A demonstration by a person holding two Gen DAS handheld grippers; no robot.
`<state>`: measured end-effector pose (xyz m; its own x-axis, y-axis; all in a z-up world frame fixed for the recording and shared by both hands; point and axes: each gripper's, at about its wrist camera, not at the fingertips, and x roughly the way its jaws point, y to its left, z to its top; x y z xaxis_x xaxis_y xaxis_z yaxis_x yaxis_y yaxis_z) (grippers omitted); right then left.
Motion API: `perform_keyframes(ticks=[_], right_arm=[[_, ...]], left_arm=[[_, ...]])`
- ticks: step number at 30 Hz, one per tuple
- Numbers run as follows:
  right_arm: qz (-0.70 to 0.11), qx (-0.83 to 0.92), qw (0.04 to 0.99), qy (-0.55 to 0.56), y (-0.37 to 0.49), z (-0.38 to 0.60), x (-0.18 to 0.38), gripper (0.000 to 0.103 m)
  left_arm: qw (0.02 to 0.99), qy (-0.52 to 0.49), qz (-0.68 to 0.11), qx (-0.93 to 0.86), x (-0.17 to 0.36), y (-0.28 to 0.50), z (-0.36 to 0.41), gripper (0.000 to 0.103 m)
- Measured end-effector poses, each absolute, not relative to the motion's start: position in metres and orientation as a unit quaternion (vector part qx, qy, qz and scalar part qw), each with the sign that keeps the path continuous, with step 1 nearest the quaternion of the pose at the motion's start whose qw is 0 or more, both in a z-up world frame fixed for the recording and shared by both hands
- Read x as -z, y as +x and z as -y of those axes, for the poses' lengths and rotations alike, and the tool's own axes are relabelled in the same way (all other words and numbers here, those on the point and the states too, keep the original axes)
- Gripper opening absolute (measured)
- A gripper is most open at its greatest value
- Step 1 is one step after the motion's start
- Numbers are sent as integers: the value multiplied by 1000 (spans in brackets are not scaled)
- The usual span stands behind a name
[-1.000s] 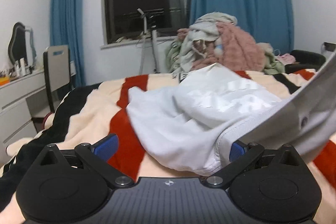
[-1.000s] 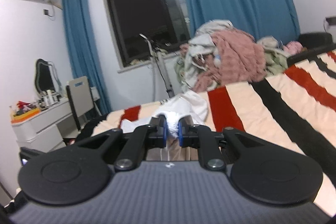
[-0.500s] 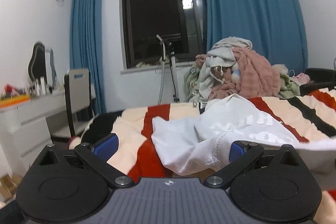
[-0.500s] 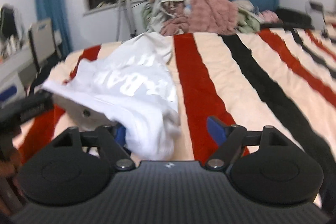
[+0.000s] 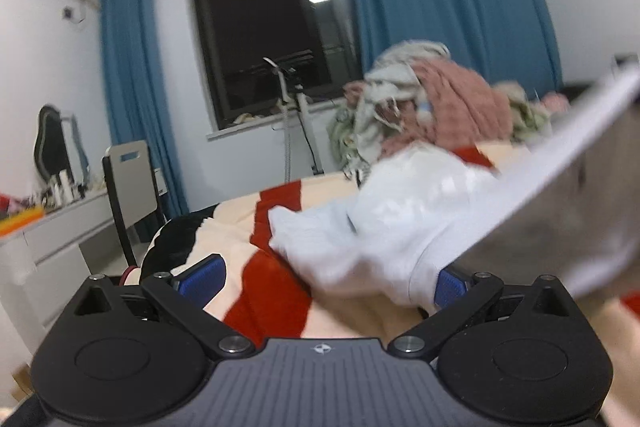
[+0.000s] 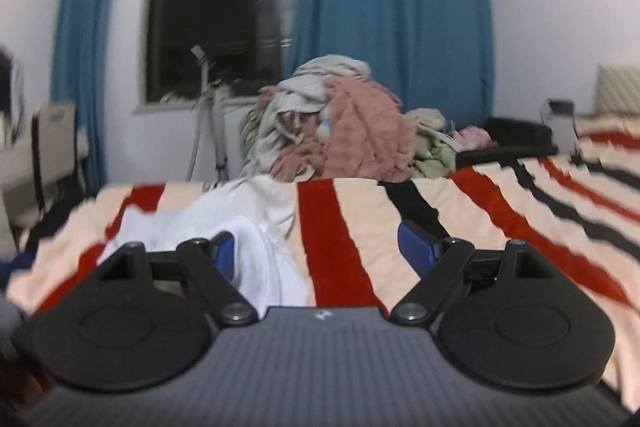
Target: Fold clothes
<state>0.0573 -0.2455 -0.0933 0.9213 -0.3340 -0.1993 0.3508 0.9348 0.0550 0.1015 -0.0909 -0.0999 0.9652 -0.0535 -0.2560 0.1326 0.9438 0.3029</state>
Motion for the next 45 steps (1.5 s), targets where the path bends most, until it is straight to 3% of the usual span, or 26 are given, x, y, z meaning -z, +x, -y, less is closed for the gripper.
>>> perform_keyframes(ticks=[11, 19, 22, 29, 31, 37, 45], right_arm=[[-129, 162, 977, 50, 62, 249, 100, 82], [-123, 163, 978, 40, 59, 248, 100, 82], [-144, 170, 974, 36, 61, 255, 107, 82], [-342, 165, 924, 51, 101, 265, 159, 82], [-303, 191, 929, 90, 93, 273, 152, 82], [-87, 221, 966, 104, 45, 272, 101, 83], [58, 189, 976, 86, 1, 266, -26, 83]], left_arm=[[975, 199, -88, 44, 107, 114, 103, 103], [951, 301, -70, 30, 129, 119, 136, 103], [963, 247, -102, -30, 122, 142, 115, 103], [991, 54, -95, -75, 83, 145, 52, 103], [991, 53, -100, -76, 82, 142, 49, 103], [995, 7, -68, -70, 54, 97, 23, 103], [997, -20, 45, -62, -87, 31, -1, 103]])
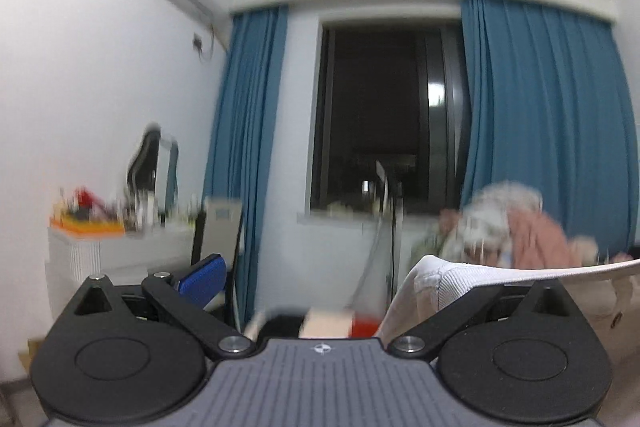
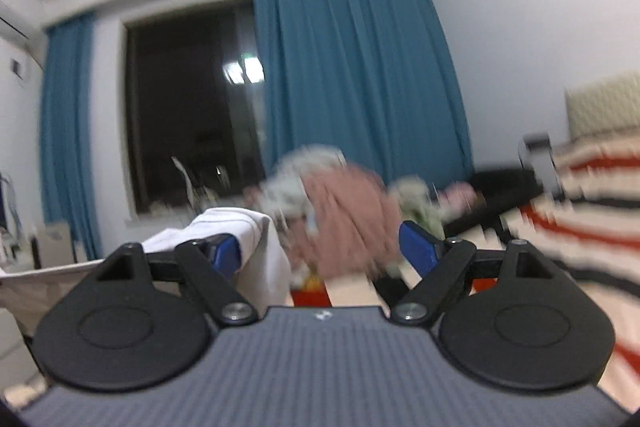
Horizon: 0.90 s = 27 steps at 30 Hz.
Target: Fold clothes
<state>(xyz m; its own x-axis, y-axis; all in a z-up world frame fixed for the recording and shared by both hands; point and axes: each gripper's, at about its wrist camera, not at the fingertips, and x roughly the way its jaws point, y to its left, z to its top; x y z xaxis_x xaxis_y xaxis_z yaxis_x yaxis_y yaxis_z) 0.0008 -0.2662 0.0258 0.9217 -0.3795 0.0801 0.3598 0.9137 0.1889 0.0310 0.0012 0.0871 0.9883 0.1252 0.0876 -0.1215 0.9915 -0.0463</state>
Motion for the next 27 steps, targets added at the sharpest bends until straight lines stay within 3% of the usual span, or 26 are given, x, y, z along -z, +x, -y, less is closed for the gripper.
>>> perform_keyframes(ticks=[9, 16, 20, 27], right_arm=[[182, 136, 973, 48, -76, 269, -210, 84], [245, 110, 963, 32, -133, 284, -301, 86], [223, 111, 968, 21, -134, 293, -299, 93], [123, 127, 984, 13, -72, 309, -224, 93]], left_arm=[[980, -72, 184, -24, -290, -68, -31, 103], [970, -74, 231, 14, -392, -141, -35, 103], [973, -81, 211, 38, -394, -146, -31, 103], [989, -76, 112, 54, -305, -66, -5, 103]])
